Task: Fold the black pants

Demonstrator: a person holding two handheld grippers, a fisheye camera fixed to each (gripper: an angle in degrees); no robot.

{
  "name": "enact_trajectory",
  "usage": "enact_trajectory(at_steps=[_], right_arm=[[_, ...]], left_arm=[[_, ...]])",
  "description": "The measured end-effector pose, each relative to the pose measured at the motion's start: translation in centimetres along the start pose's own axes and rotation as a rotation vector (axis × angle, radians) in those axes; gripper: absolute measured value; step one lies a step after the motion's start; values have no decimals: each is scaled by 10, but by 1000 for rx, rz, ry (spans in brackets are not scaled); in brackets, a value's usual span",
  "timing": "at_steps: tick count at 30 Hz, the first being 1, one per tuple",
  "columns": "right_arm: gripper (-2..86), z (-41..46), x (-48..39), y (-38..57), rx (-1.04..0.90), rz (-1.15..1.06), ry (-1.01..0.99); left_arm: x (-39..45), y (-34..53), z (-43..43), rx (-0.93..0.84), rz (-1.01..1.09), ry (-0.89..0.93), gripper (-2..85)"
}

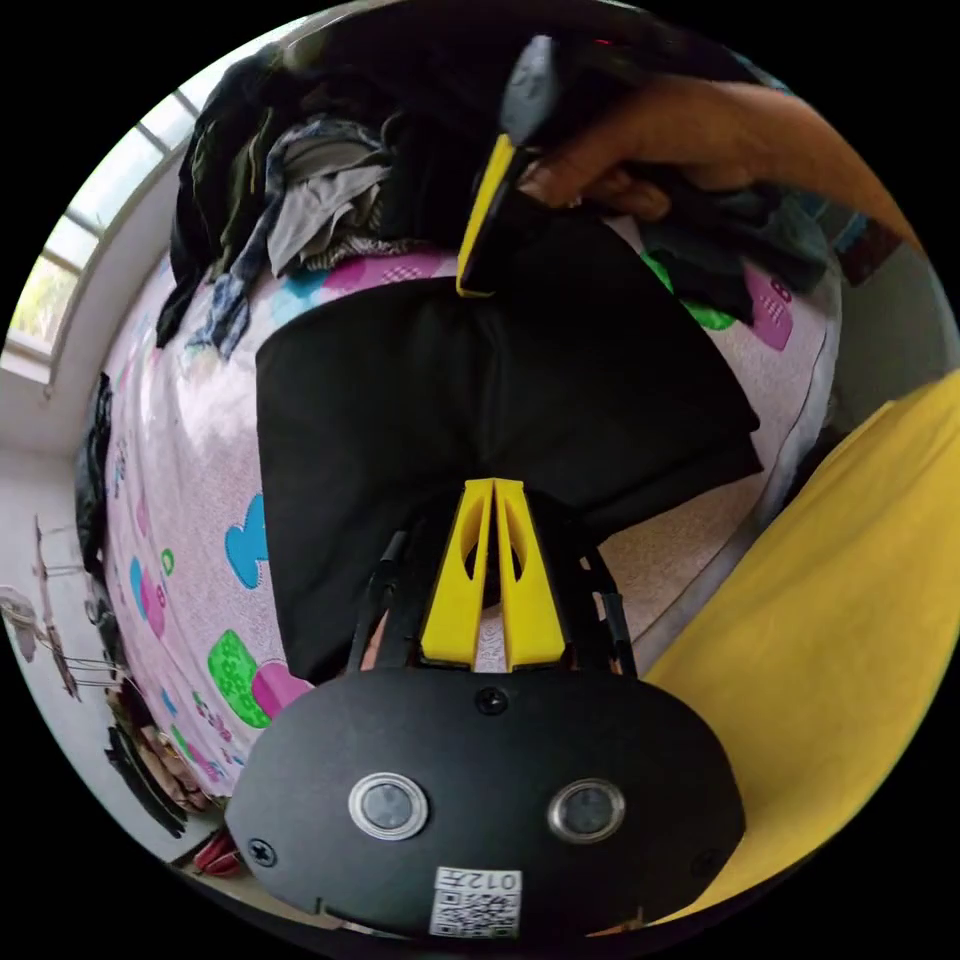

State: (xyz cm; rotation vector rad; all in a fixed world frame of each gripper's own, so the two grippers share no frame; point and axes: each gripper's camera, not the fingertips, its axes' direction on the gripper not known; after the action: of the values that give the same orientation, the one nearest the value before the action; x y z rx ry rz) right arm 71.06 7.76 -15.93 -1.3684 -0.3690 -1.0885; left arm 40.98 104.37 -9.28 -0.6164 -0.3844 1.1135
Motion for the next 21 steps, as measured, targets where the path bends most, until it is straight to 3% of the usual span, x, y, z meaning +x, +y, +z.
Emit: enact_trajectory(at_steps=[4,7,11,17,19,21], right_arm=[[7,8,23,15,46,142,-141],[6,5,47,39,111,212,-281],[5,-24,40,97,239,81,-332],[2,-5,-7,170,178,-95,-296],[2,14,-14,181,134,-86,-289],[1,30,-17,189,123,-70,-264]], left_arm=[[2,-16,-7,0,-67,14,4],[-16,-27,-10,-6,-151,150,4],[-35,-40,-27,-25,-218,281,4],[1,-81,-73,145,-9,364,3],[23,-95,-66,103,104,410,2],[50,-107,-49,22,191,340,0]])
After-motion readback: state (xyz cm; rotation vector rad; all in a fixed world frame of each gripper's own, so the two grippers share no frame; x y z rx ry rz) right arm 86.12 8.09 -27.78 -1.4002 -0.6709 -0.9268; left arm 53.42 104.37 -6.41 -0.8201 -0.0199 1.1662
